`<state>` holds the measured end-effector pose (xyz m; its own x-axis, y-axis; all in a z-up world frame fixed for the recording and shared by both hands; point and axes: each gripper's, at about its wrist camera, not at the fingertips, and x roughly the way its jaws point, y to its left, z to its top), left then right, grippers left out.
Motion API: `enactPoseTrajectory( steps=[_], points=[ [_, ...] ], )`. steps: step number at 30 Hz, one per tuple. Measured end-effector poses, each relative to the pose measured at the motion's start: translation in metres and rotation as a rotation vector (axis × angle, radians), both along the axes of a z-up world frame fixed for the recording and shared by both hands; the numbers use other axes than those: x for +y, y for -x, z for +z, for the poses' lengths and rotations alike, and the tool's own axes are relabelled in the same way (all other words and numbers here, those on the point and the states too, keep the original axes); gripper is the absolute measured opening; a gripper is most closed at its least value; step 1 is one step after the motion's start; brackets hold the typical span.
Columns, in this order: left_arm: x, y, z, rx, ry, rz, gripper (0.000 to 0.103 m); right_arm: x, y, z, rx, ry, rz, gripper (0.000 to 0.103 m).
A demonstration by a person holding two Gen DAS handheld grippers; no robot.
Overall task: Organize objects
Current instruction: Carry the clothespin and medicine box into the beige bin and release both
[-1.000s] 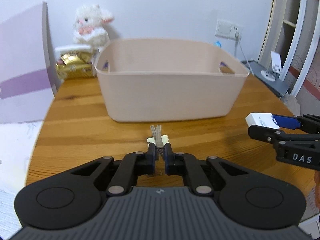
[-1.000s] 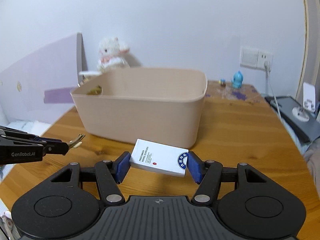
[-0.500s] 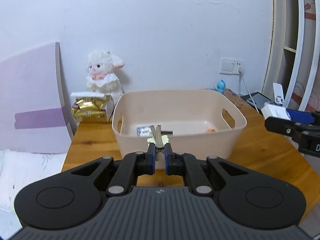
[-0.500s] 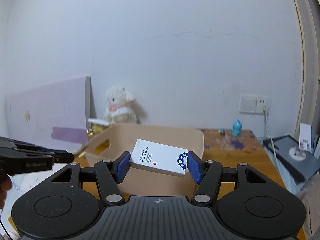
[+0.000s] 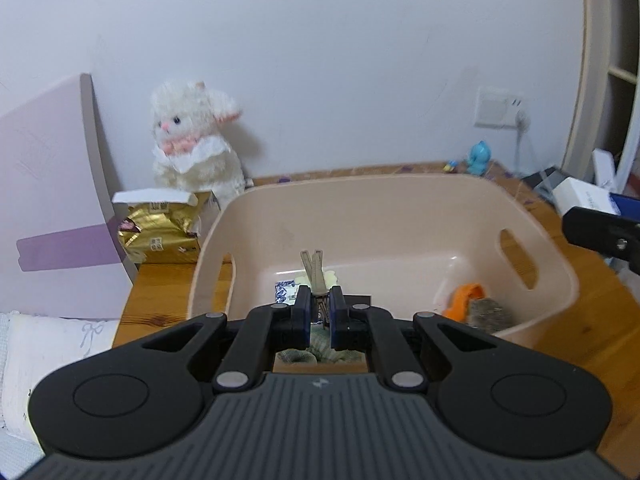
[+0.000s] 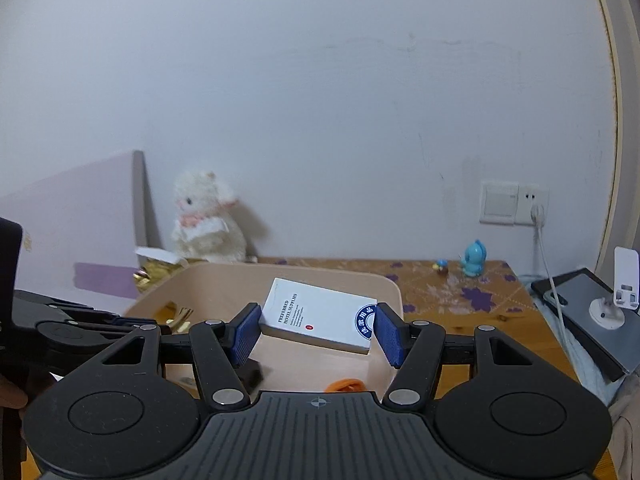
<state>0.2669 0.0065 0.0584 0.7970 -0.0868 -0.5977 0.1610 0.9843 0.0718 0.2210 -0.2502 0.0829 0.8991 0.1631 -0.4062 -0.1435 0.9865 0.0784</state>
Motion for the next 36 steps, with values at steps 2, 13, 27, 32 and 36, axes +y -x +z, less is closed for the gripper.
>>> enactPoseTrajectory(
  steps=[2,13,27,32,36],
  points=[
    [-0.003,-0.015,-0.011,0.031,-0.009,0.005,0.010,0.001,-0.014,-0.008,0.025,0.014,-0.008,0.059],
    [-0.003,-0.062,-0.053,0.187,-0.041,0.045,0.011,0.020,-0.065,-0.047,0.188,0.126,0.018,0.059],
    [-0.009,-0.053,-0.041,0.164,-0.035,0.032,0.077,0.018,-0.066,-0.048,0.228,0.094,0.006,0.095],
    [-0.006,-0.046,-0.033,0.151,-0.027,0.059,0.077,0.016,-0.053,-0.037,0.195,0.089,-0.010,0.100],
    [-0.001,-0.034,-0.020,0.125,-0.007,0.071,0.077,0.012,-0.040,-0.027,0.171,0.069,-0.018,0.100]
  ],
)
